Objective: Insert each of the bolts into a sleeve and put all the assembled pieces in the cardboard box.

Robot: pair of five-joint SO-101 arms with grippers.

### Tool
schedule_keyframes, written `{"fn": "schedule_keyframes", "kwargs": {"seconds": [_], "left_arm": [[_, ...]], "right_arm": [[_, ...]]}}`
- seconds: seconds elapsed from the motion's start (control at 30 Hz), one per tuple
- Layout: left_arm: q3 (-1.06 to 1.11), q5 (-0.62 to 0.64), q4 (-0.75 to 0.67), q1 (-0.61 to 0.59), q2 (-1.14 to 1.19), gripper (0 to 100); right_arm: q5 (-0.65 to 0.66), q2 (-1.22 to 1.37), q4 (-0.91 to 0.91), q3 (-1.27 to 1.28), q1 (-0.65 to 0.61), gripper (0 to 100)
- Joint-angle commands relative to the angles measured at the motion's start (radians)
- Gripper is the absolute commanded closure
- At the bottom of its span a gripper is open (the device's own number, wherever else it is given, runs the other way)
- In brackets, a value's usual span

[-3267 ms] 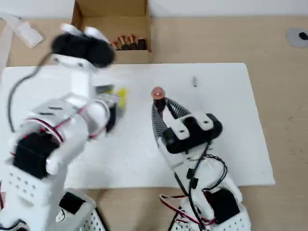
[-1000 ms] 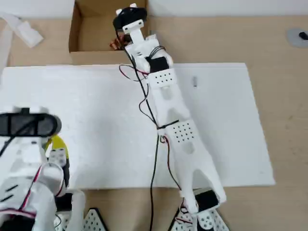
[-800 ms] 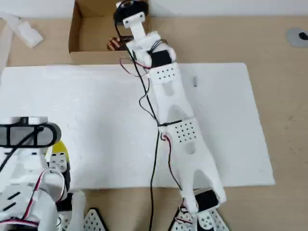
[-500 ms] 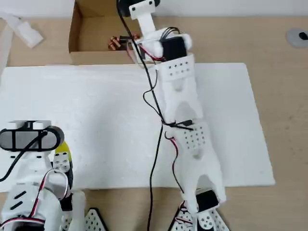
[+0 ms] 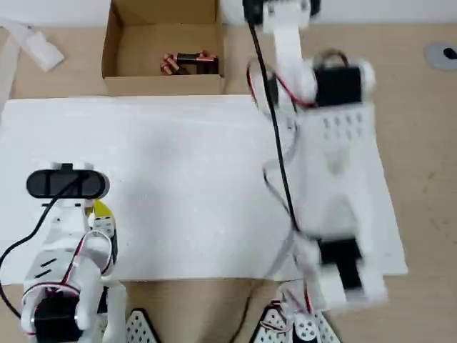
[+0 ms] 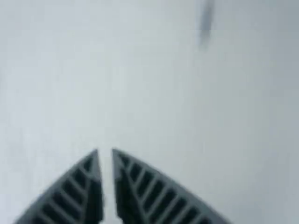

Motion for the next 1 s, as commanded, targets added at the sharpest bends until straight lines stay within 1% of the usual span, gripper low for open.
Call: {"fn": "schedule_keyframes", "kwargs": {"seconds": [0.0,0.1,0.23,0.37,0.4,0.53,0.67,0.7,0.77,0.97], "left_arm": [[0.02,0.0,-0.02,-0.003,0.007,99],[0.063,-0.002,-0.046,-0.003,0.007,99],[0.127,-0.003,-0.137,0.002,0.005,99],[0.189,-0.003,-0.252,-0.006,0.005,99],[0.198,-0.003,-0.256,-0.006,0.005,99],[0.229,-0.003,-0.253,-0.006,0.005,99],[0.292,0.0,-0.275,-0.006,0.005,99],[0.311,0.0,-0.282,-0.006,0.005,99],[0.345,-0.003,-0.281,-0.006,0.005,99],[0.385,-0.003,-0.275,-0.008,0.005,99]], "right_arm": [[-0.008,-0.435,-0.06,0.529,-0.015,99.0],[-0.008,-0.679,-0.14,0.789,-0.013,99.0],[-0.008,-0.974,-0.221,1.082,-0.008,99.0],[-0.006,-1.245,-0.298,1.271,0.053,99.0],[0.006,-1.305,-0.304,1.31,0.065,99.0],[0.126,-1.532,-0.324,1.445,0.082,99.0],[0.226,-1.733,-0.399,1.541,0.087,99.0],[0.262,-1.776,-0.405,1.575,0.087,99.0],[0.315,-1.779,-0.41,1.62,0.087,99.0],[0.301,-1.755,-0.45,1.77,0.122,99.0]]}}
